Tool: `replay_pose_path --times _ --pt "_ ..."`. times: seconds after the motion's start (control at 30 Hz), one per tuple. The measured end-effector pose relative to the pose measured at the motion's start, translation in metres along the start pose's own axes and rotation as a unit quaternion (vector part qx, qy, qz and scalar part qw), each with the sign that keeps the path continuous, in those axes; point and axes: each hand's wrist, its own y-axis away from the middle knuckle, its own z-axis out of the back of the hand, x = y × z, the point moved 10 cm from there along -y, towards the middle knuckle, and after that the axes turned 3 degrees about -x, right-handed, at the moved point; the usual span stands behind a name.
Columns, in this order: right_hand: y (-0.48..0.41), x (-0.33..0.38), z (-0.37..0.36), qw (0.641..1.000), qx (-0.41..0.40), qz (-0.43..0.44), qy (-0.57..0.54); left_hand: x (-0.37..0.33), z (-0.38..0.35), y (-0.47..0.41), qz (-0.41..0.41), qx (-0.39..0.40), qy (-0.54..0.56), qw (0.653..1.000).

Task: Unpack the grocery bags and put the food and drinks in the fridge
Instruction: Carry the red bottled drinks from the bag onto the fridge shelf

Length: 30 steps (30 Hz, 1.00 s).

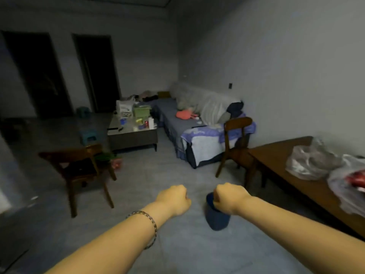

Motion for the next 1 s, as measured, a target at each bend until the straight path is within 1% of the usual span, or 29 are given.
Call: replay_pose_path --times 0.17,0.33,0.47,0.63,0.73,0.83,0.93,1.0 --pt "-0.019 -0.177 0.010 0.994 -0.007 -0.106 -0.031 -0.159 -0.017 -0.098 -0.105 0.011 0.000 0.994" --pt "-0.031 -0.298 0.009 0.981 -0.012 -0.180 -0.072 -0.278 -0.044 -0.168 -0.186 0.026 -0.014 0.982" --pt "-0.048 -0.412 -0.007 0.961 -0.012 -0.259 -0.092 -0.386 -0.080 -0.240 -0.258 0.056 -0.031 0.964" --pt "-0.059 -0.544 -0.022 0.924 -0.023 -0.365 -0.112 -0.503 -0.117 -0.317 -0.345 0.089 -0.044 0.933" --pt "-0.057 -0.626 -0.030 0.893 -0.035 -0.430 -0.132 -0.580 -0.143 -0.356 -0.402 0.113 -0.077 0.905" --pt "-0.052 -0.691 -0.040 0.871 -0.034 -0.472 -0.134 -0.648 -0.166 -0.382 -0.447 0.121 -0.092 0.881" --pt "-0.046 -0.755 -0.066 0.848 -0.020 -0.507 -0.153 -0.707 -0.202 -0.405 -0.475 0.135 -0.102 0.864" --pt "-0.044 -0.800 -0.090 0.832 -0.025 -0.528 -0.168 -0.743 -0.227 -0.420 -0.478 0.143 -0.095 0.862"
